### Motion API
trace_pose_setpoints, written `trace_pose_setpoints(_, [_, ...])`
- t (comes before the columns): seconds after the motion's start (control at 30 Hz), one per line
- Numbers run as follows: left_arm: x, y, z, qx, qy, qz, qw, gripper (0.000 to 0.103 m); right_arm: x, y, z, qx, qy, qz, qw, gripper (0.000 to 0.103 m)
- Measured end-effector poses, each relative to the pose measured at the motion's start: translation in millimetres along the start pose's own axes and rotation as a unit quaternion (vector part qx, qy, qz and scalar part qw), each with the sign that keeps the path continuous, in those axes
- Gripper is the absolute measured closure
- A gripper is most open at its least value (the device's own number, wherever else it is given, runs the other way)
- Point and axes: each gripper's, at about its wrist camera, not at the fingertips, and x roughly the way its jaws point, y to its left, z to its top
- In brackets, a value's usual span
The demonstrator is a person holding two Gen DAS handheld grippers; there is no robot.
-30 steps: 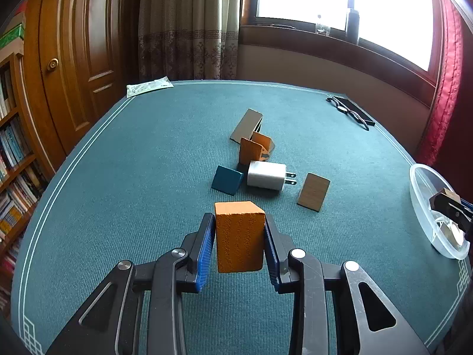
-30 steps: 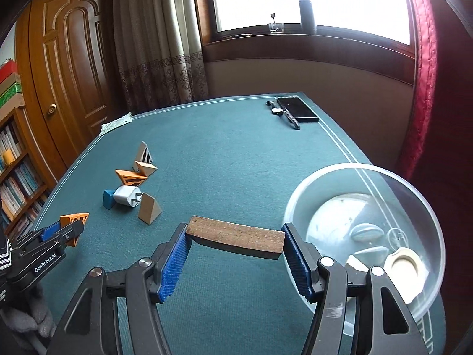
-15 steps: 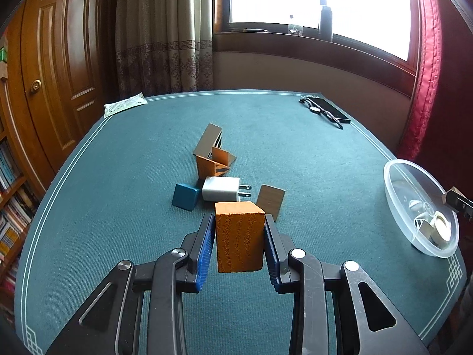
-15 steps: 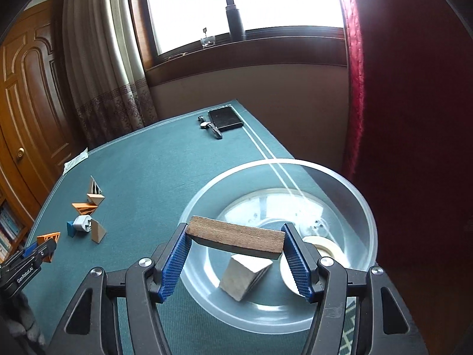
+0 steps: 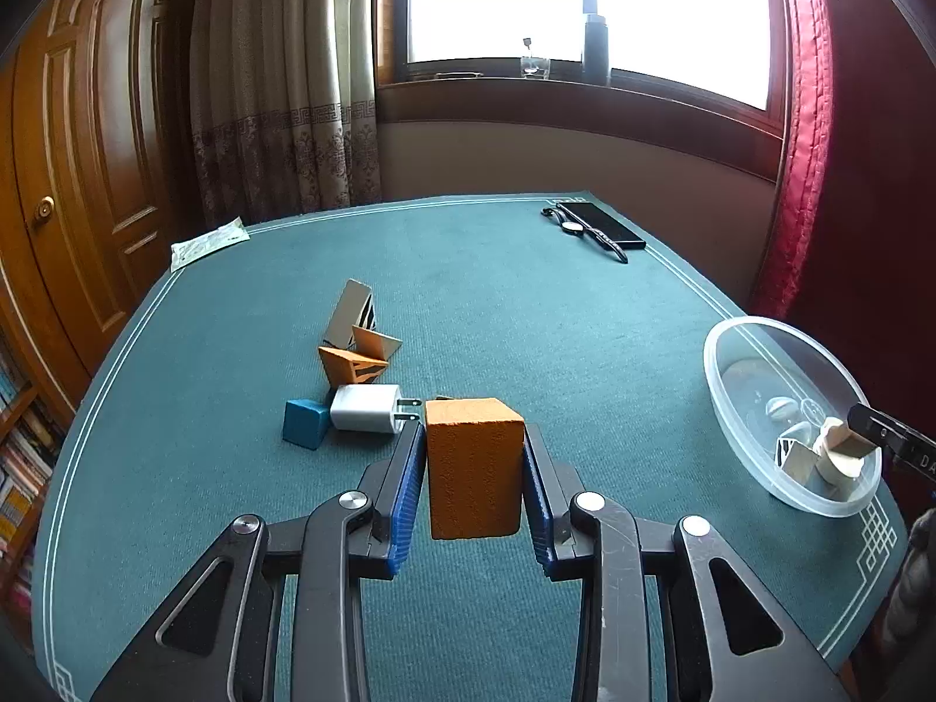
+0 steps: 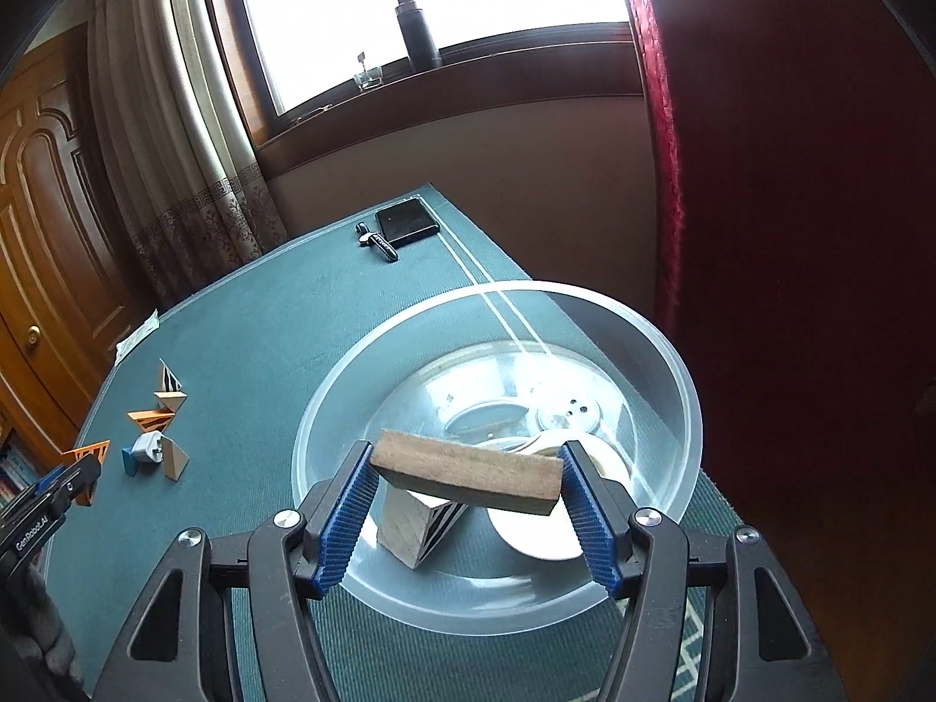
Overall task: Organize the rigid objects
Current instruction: 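Carry the brown bar into the bowl and open the right gripper, then lower the orange wedge into the bowl and open the left gripper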
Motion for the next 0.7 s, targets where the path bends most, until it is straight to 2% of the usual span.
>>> trace_pose_setpoints(0.33, [-2.4,-28.5,13.2,0.025,-0.013,-0.028,0.9992,0.07,-3.8,-15.9,1.6,0.03,-0.021,-0.016,0.999,0.032])
trace_pose_setpoints(0.7, [18.2,-87.3,22.9,0.071,0.014,-0.122,0.9899,0.07,-7.6,-30.5,3.2,0.055,-0.045,-0.044,0.997,0.029])
